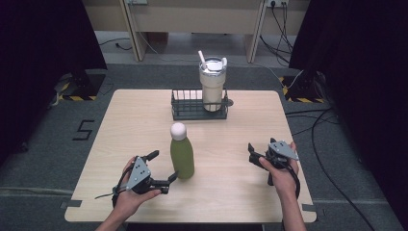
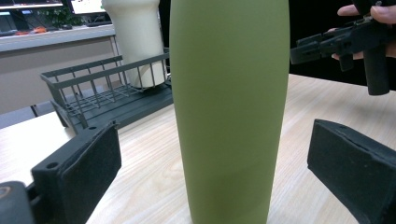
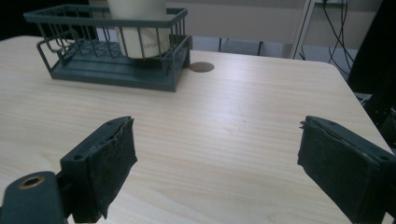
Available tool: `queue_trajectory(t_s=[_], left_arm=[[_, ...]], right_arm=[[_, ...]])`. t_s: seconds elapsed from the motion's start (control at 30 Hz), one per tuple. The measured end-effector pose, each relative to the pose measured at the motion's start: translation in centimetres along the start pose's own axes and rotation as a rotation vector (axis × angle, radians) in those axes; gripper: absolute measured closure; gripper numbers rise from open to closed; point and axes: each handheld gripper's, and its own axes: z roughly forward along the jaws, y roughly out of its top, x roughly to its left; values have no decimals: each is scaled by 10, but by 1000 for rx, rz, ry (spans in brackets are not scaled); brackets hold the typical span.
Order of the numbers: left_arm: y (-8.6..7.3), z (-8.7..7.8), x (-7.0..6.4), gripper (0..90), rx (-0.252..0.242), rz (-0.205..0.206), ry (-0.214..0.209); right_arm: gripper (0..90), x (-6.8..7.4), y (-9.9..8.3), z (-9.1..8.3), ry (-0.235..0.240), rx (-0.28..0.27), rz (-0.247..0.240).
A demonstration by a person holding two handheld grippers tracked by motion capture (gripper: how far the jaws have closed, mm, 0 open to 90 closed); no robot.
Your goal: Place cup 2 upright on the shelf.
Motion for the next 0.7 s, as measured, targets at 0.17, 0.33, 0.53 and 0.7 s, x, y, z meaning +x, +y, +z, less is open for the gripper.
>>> queue_trajectory(t_s=[0.17,0.33,0.53,0.7], left_arm=[[3,9,-1,17,6,-29,-15],[5,18,-4,10,7,-32,-29],[10,27,-6,4,3,-40,-37],[15,37,-6,2,-1,-51,-37]], right_arm=[[115,1,-2,1,-4,13,-5],[117,1,-1,1,2,8,-6],[123,-1,-4,4,-5,29,2],[126,0,-5,4,-2,34,5]])
